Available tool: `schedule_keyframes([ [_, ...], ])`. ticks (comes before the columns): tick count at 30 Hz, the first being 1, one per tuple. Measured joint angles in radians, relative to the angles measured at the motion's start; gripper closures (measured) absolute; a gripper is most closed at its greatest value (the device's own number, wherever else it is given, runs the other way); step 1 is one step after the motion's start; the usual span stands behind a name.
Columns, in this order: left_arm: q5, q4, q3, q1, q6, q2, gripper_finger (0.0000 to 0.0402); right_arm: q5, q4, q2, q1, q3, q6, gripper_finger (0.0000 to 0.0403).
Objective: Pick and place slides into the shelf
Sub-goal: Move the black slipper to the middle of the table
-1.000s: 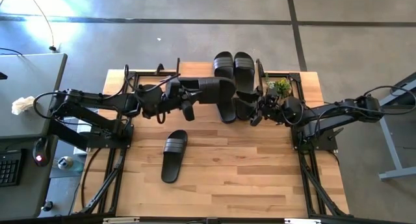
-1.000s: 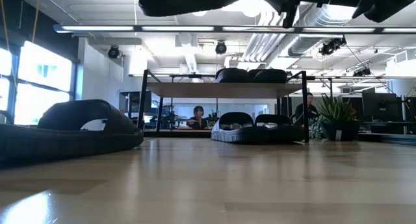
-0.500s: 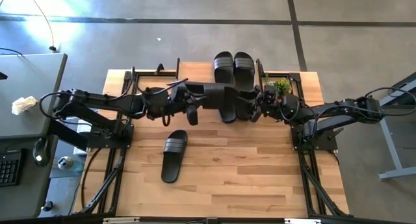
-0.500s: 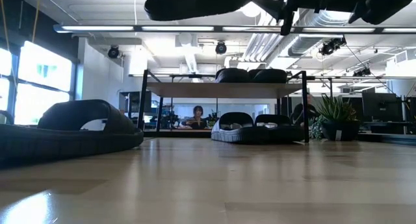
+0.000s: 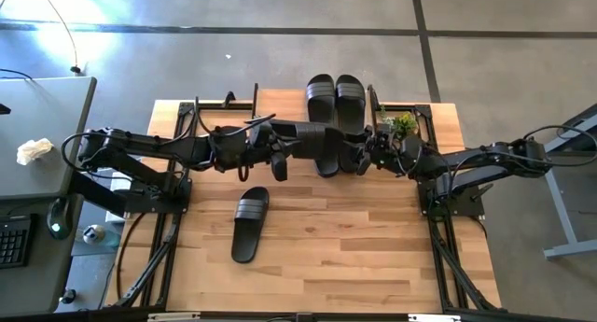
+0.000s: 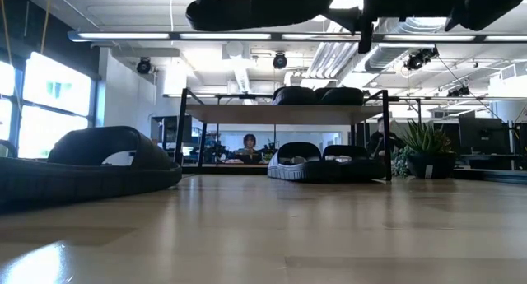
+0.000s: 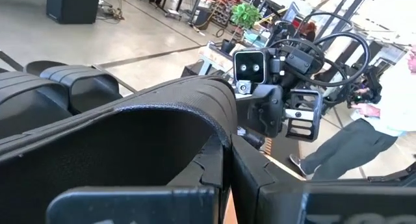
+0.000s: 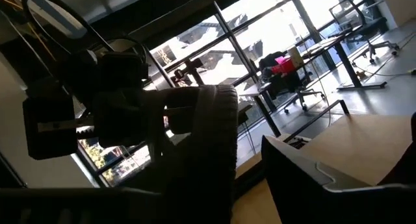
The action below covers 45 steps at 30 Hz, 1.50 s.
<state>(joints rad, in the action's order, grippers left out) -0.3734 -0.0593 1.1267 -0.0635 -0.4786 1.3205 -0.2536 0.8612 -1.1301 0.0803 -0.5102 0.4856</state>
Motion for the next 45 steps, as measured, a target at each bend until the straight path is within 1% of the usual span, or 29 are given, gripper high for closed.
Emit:
schedule_keyframes([
  [2,0.009,0.001,0.000,-0.001,0.000,0.000,0.0401,-0.004,-0.003,0.000,0.000,0.000,0.011,0.0259],
  [5,0.021,0.003,0.000,-0.001,0.000,0.000,0.0400,0.002,-0.003,0.000,0.000,0.000,0.007,0.0314],
  [8,0.039,0.004,0.000,-0.001,0.003,0.000,0.0389,0.000,-0.005,0.000,0.000,0.000,0.007,0.0371],
  [9,0.045,0.008,0.000,-0.001,0.002,0.000,0.0384,-0.004,-0.008,0.000,0.000,0.000,0.005,0.0382],
  [11,0.077,0.015,0.000,-0.003,0.003,0.000,0.0370,-0.007,-0.012,0.000,0.000,0.000,0.006,0.0385],
  [15,0.168,0.014,0.000,-0.005,0.050,-0.014,0.0335,-0.003,-0.010,0.001,0.000,0.000,0.011,0.0372],
  [19,0.204,0.041,0.000,-0.003,0.083,-0.047,0.0295,0.019,-0.008,0.001,-0.002,0.000,0.009,0.0388],
  [24,0.236,0.096,0.000,0.002,0.082,-0.120,0.0251,0.010,-0.032,-0.002,-0.001,0.001,0.003,0.0388],
  [29,0.335,0.145,0.000,-0.002,0.077,-0.193,0.0229,0.029,-0.029,-0.001,-0.003,0.002,0.011,0.0388],
  [32,0.424,0.178,0.000,-0.001,0.037,-0.265,0.0228,0.079,-0.058,0.007,-0.002,0.002,0.044,0.0388],
  [36,0.587,0.258,0.000,0.000,-0.031,-0.344,0.0227,0.189,-0.180,0.052,-0.002,0.002,0.092,0.0388],
  [39,0.690,0.316,0.000,0.000,-0.115,-0.394,0.0227,0.268,-0.328,0.107,-0.002,-0.010,0.120,0.0388],
  [41,0.732,0.359,0.001,0.010,-0.168,-0.406,0.0227,0.321,-0.492,0.139,-0.001,-0.056,0.126,0.0388],
  [45,0.733,0.465,0.000,0.061,-0.192,-0.395,0.0227,0.416,-0.912,0.144,-0.002,-0.237,0.081,0.0388],
])
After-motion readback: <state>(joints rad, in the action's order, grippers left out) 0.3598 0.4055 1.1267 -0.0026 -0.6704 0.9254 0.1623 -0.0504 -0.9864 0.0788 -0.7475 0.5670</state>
